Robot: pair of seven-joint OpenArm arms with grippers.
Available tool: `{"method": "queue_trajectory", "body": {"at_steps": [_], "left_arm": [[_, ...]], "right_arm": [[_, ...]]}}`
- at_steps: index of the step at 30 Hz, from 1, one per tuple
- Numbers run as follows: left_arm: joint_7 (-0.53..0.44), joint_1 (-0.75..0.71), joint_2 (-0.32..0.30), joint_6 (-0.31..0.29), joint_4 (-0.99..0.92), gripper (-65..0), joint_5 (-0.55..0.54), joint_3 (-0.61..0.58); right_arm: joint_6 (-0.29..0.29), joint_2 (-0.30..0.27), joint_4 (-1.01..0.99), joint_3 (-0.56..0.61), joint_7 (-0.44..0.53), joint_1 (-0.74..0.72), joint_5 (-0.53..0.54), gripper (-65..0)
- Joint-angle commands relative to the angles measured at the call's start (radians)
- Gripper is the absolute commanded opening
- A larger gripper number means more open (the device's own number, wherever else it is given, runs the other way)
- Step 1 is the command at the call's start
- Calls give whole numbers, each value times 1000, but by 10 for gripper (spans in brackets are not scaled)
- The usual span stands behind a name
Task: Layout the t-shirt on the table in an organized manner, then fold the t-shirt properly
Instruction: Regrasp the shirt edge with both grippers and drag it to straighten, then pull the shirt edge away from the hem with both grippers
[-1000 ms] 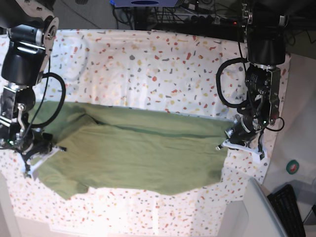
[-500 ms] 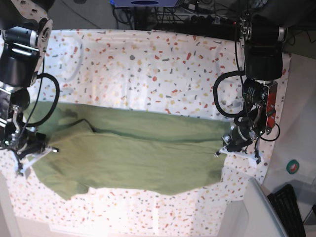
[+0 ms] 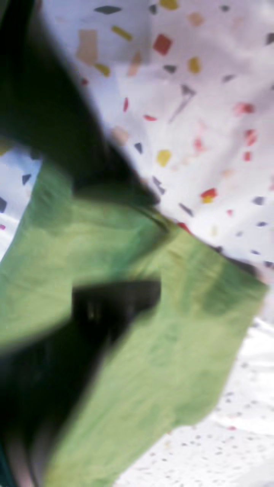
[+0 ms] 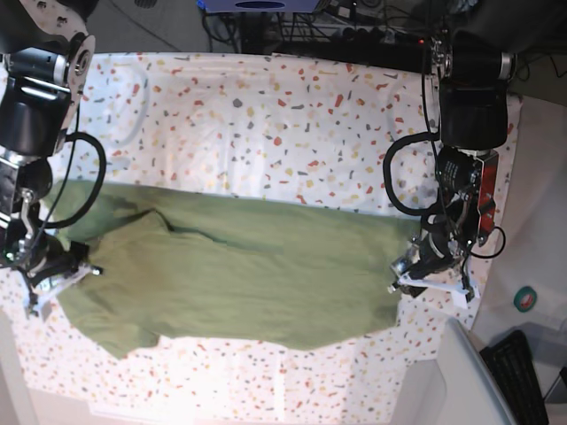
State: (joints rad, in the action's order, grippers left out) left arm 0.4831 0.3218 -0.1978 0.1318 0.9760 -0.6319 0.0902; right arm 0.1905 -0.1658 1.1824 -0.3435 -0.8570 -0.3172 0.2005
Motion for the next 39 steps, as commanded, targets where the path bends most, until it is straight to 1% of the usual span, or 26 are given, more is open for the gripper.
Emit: {"method": "queue_trajectory", "body": {"at_steps": [1, 2, 3, 4, 5, 7, 8, 9, 11, 13, 14, 15, 16, 18, 20, 21, 22, 25, 28, 32, 34, 36, 39], "left_arm": [[-17, 30, -9, -5, 21, -211, -4, 4], [-19, 32, -9, -5, 22, -133, -6, 6], [-21, 33, -9, -5, 27, -69, -6, 6], [-21, 36, -9, -5, 41, -16, -6, 6], [-21, 35, -12, -5, 60, 0, -7, 6], [-21, 9, -15, -7, 113, 0, -7, 27], [-21, -20, -10, -11, 148, 0, -7, 70], [-21, -54, -4, -13, 194, 0, -10, 138], [-19, -135, 39, -27, 269, 0, -52, 263], [-13, -206, 53, -87, 300, 0, -99, 339], [-13, -237, 54, -120, 303, 0, -119, 354], [-16, -272, 54, -156, 303, 0, -133, 360], [-17, -303, 57, -182, 301, 0, -138, 362], [-19, -338, 62, -209, 298, 0, -134, 360], [-19, -350, 70, -217, 275, 0, -141, 360], [-19, -347, 80, -218, 255, 0, -141, 366], [-19, -346, 85, -218, 240, 0, -139, 369], [-19, -332, 91, -218, 209, 0, -139, 360], [-19, -315, 102, -218, 183, 0, -133, 359], [-19, -281, 102, -218, 125, 0, -133, 359], [-19, -267, 100, -218, 102, 0, -133, 357], [-19, -250, 99, -218, 87, 0, -115, 348], [-19, -224, 99, -215, 76, 0, -46, 297]], "right_arm": [[-4, -16, 46, -19, 18, -27, 9, -338], [-3, -16, 75, -45, 18, -17, 9, -282], [-1, -13, 110, -73, 18, -6, 11, -249], [-1, -11, 152, -98, 20, 2, 12, -243], [-1, -4, 198, -124, 20, 14, 14, -246], [-1, 27, 298, -174, 18, 48, 14, -251], [-1, 42, 356, -203, 11, 71, 14, -248], [-1, 67, 417, -231, 9, 105, 14, -248], [-1, 128, 522, -285, 17, 171, 14, -246], [0, 196, 581, -348, 17, 220, 17, -245], [0, 234, 600, -374, 17, 240, 32, -245], [0, 269, 607, -409, 17, 266, 72, -245], [0, 285, 604, -441, 17, 290, 127, -245], [-1, 285, 568, -475, 17, 326, 242, -245], [-7, 282, 472, -503, 18, 352, 354, -251], [-7, 279, 419, -520, 18, 350, 399, -251], [-7, 277, 370, -538, 18, 349, 422, -251], [-7, 266, 248, -598, 20, 313, 426, -251], [-7, 249, 138, -619, 35, 286, 426, -252], [-9, 222, 3, -612, 186, 272, 425, -254], [-9, 205, -45, -610, 238, 270, 425, -254], [-9, 188, -98, -610, 252, 252, 425, -254], [-9, 154, -183, -610, 256, 223, 425, -254]]}}
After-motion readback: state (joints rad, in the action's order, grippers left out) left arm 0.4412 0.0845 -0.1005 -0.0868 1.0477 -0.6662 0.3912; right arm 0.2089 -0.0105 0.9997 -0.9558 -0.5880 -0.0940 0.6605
